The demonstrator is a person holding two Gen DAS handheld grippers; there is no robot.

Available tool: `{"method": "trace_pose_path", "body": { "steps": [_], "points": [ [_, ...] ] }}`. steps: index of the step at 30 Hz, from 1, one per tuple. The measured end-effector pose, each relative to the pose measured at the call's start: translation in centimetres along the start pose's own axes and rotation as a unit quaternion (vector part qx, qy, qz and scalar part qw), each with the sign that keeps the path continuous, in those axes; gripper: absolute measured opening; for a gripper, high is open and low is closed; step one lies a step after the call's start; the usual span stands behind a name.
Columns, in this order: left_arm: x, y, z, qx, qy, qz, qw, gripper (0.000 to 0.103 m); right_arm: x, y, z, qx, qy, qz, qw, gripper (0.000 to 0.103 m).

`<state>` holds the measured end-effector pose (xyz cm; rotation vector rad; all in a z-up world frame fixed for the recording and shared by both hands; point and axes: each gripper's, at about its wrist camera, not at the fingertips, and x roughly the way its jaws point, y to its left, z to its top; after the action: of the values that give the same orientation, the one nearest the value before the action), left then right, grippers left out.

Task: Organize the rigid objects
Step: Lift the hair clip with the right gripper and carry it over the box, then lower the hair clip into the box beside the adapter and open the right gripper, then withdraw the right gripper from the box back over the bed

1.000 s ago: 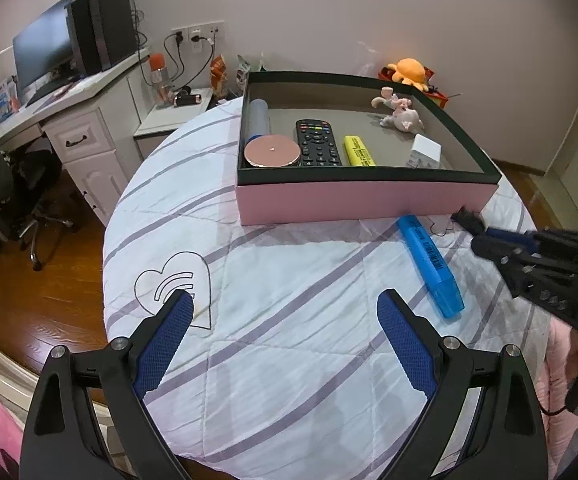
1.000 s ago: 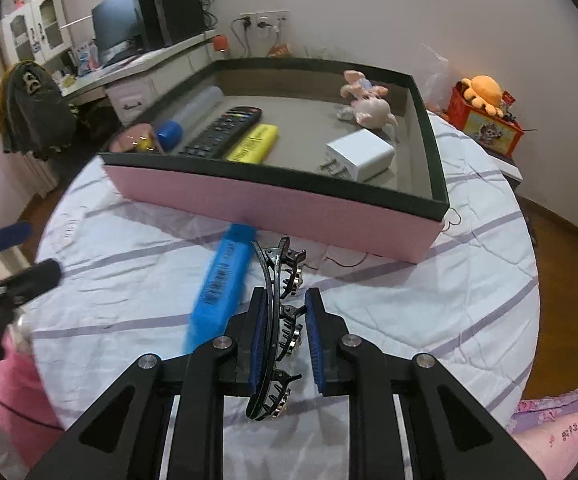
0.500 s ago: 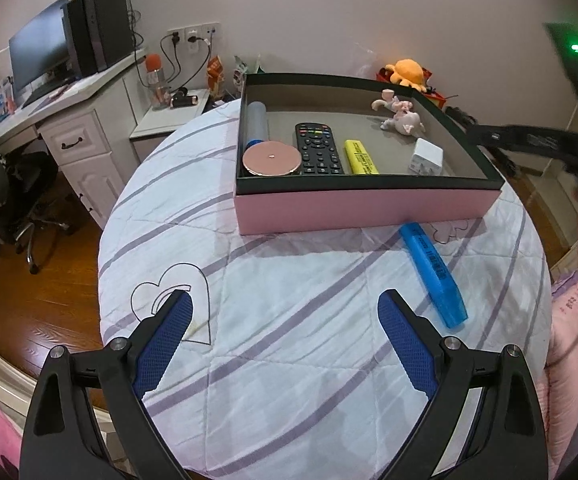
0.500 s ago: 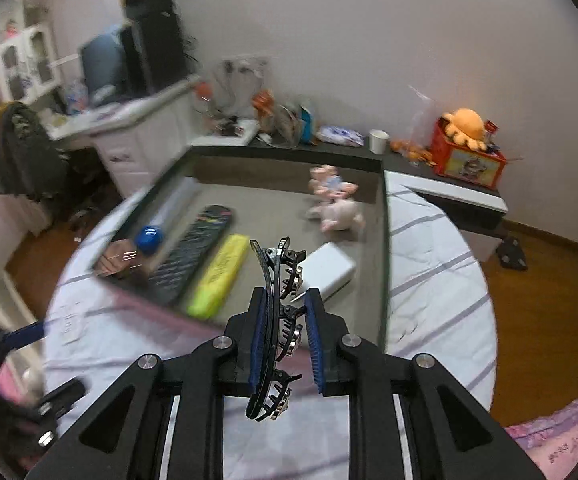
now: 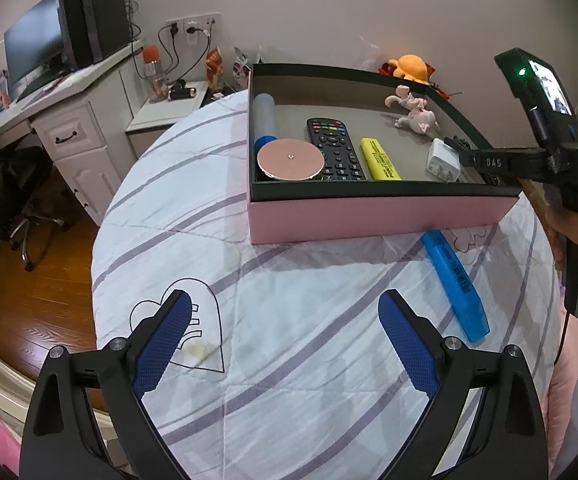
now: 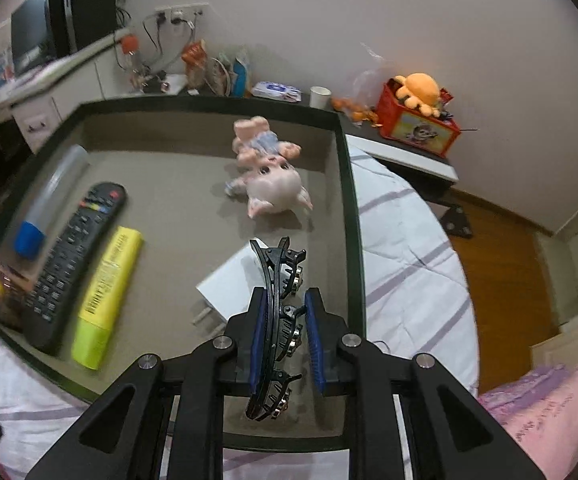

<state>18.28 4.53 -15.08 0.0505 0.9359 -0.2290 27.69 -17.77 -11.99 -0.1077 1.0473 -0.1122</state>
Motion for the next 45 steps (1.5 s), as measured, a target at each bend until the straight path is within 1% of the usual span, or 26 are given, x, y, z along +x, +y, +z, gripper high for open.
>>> {"method": "trace_pose_path", "body": {
  "steps": [3, 6, 11, 12, 13, 15, 17, 19, 22, 23, 24, 26, 31, 33, 34, 36, 38, 39, 43, 45],
  "points": [
    [0.0, 0.2, -0.2, -0.001, 0.001, 0.000, 1.0000, 0.096, 0.2, 0.1, -0.2, -0.006, 0.005, -0.029, 1.000, 0.019],
    [0.0, 0.5, -0.3, -0.005, 0.002, 0.000, 1.0000, 0.096, 0.4, 0.3, -0.2, -0.019, 0.010, -0.039, 0.999, 0.020],
    [0.1, 0.8, -0.4, -0.010, 0.006, 0.004, 0.9999, 0.096, -0.1, -0.3, 0.2, -0.011, 0.009, -0.028, 0.999, 0.021],
    [0.2, 0.8, -0.3, -0.010, 0.006, 0.004, 0.9999, 0.096, -0.3, -0.2, 0.2, -0.011, 0.006, -0.029, 0.999, 0.023],
    [0.2, 0.7, -0.3, -0.009, 0.005, 0.004, 0.9999, 0.096, -0.6, -0.3, 0.3, -0.007, 0.000, -0.024, 1.000, 0.026],
    [0.3, 0.5, -0.2, -0.006, 0.006, 0.004, 1.0000, 0.096, -1.1, -0.5, 0.5, 0.006, -0.011, 0.001, 1.000, 0.041],
    [0.4, 0.3, -0.2, -0.003, 0.006, 0.003, 1.0000, 0.096, -1.2, -0.7, 0.8, 0.024, -0.018, 0.035, 0.999, 0.046],
    [0.4, 0.2, -0.2, -0.001, 0.007, 0.004, 1.0000, 0.096, -0.9, -0.9, 1.1, 0.042, -0.011, 0.063, 0.997, 0.046],
    [0.7, 0.3, -0.2, -0.002, 0.010, 0.007, 0.9999, 0.096, -0.2, -1.1, 1.7, 0.058, -0.004, 0.077, 0.995, 0.046],
    [0.7, 0.3, -0.1, -0.003, 0.010, 0.008, 0.9999, 0.096, 0.3, -1.2, 2.0, 0.065, 0.000, 0.088, 0.994, 0.046],
    [0.8, 0.3, -0.1, -0.003, 0.011, 0.009, 0.9999, 0.096, 0.7, -1.2, 2.1, 0.067, 0.005, 0.090, 0.994, 0.046],
    [0.9, 0.4, -0.1, -0.004, 0.012, 0.011, 0.9999, 0.096, 1.4, -1.1, 2.4, 0.066, 0.010, 0.076, 0.995, 0.046],
    [1.2, 0.4, 0.1, -0.005, 0.015, 0.016, 0.9997, 0.096, 2.3, -0.6, 3.4, 0.052, 0.021, 0.060, 0.997, 0.047],
    [1.1, 0.3, 0.1, -0.004, 0.014, 0.016, 0.9998, 0.096, 2.8, 0.0, 3.7, 0.035, 0.025, 0.045, 0.998, 0.047],
    [1.1, 0.3, 0.1, -0.004, 0.014, 0.015, 0.9998, 0.096, 2.9, 0.0, 3.8, 0.030, 0.027, 0.045, 0.998, 0.047],
    [1.2, 0.2, 0.1, -0.003, 0.016, 0.015, 0.9998, 0.096, 3.2, 0.6, 3.8, 0.014, 0.034, 0.058, 0.998, 0.047],
    [1.1, 0.1, 0.1, -0.002, 0.016, 0.017, 0.9997, 0.096, 3.4, 1.2, 3.6, -0.012, 0.041, 0.042, 0.998, 0.047],
    [1.1, 0.0, 0.1, -0.002, 0.015, 0.016, 0.9998, 0.096, 3.3, 1.3, 3.5, -0.020, 0.043, 0.042, 0.998, 0.047],
    [0.7, -0.3, 0.1, -0.001, 0.013, 0.015, 0.9998, 0.096, 2.6, 1.5, 2.8, -0.056, 0.052, 0.064, 0.995, 0.047],
    [0.6, -0.5, 0.0, 0.000, 0.012, 0.013, 0.9998, 0.096, 2.3, 1.9, 2.2, -0.089, 0.057, 0.067, 0.992, 0.047]
  ]
}}
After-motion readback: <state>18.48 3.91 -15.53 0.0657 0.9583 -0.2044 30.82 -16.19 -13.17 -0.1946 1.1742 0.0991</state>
